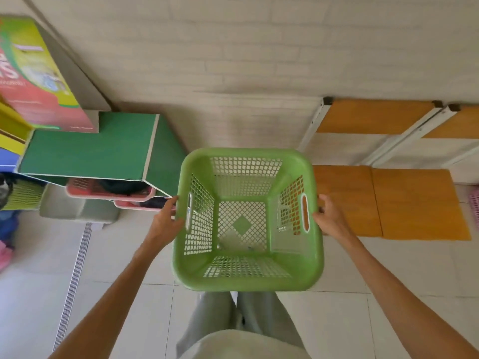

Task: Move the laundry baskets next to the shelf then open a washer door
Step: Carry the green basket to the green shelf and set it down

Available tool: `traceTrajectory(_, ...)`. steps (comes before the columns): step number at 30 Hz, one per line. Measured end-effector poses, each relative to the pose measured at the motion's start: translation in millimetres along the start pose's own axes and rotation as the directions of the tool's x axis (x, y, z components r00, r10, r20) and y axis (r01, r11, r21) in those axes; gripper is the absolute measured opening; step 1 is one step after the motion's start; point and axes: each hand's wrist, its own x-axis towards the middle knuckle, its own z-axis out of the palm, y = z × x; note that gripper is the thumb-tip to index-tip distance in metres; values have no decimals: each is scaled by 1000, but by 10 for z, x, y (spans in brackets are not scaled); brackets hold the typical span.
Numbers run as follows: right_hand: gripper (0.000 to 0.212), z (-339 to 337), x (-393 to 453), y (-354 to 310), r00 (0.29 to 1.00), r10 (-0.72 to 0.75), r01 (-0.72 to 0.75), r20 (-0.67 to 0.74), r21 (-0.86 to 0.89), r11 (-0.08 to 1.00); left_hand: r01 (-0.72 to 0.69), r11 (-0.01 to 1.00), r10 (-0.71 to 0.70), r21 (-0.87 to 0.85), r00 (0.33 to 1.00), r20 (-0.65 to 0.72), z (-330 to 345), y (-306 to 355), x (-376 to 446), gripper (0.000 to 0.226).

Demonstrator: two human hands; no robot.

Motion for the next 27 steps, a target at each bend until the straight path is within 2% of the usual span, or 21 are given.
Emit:
traceTrajectory(5, 51, 459, 886, 5, 998, 51, -46, 43, -103, 994, 47, 990, -62, 130, 991, 116, 259, -332, 943, 63)
traceTrajectory(10, 36, 1017, 1804, 194, 992, 117, -104, 46, -212, 972, 33, 978, -70, 208, 982, 174, 637, -624, 1790, 65)
traceTrajectory(16, 48, 1583, 2659, 476, 991, 130, -122, 12, -281, 952, 44, 965, -67, 258, 994, 83, 1124, -1067, 2615, 67)
traceTrajectory(24, 38, 1941, 3301, 738, 1000, 22, -24, -11, -274, 961, 48, 961, -66, 272, 996, 55, 1459, -1494, 3222, 75)
traceTrajectory(27, 45, 2008, 3416, 727, 1000, 5, -10, -18, -264, 964, 75, 961, -91, 267, 995, 48, 1485, -1540, 3344, 77)
